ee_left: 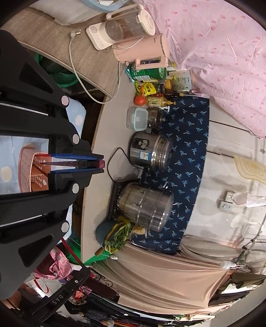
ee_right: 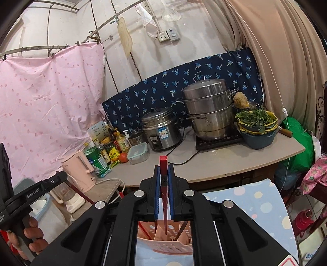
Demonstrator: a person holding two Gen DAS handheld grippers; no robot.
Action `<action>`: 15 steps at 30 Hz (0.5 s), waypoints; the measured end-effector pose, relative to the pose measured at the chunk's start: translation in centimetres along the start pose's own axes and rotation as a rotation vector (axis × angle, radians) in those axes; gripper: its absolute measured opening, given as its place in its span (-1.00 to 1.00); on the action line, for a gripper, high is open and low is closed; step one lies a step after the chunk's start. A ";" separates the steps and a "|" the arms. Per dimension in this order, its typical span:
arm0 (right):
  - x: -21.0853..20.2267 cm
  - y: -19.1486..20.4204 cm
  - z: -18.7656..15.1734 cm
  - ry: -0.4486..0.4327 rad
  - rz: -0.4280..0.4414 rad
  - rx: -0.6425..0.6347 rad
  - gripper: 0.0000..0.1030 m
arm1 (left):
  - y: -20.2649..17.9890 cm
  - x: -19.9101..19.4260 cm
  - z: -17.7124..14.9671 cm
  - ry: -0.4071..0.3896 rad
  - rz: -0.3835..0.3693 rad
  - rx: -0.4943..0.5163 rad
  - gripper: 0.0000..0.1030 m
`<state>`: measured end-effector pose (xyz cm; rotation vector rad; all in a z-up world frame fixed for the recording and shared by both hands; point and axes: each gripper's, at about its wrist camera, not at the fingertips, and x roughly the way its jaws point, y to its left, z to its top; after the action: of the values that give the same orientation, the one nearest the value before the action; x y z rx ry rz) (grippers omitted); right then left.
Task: Organize utensils
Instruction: 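Lower the chopsticks into the holder and open both tools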
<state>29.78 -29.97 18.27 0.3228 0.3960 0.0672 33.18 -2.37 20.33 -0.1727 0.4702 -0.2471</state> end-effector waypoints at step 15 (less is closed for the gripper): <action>5.6 -2.0 -4.2 0.140 -0.050 0.016 -0.85 | 1.5 5.9 -4.0 0.122 0.035 -0.005 -0.86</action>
<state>33.34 -29.95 11.88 0.3244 0.5434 0.0376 36.68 -2.98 13.97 -0.1545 0.5942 -0.2231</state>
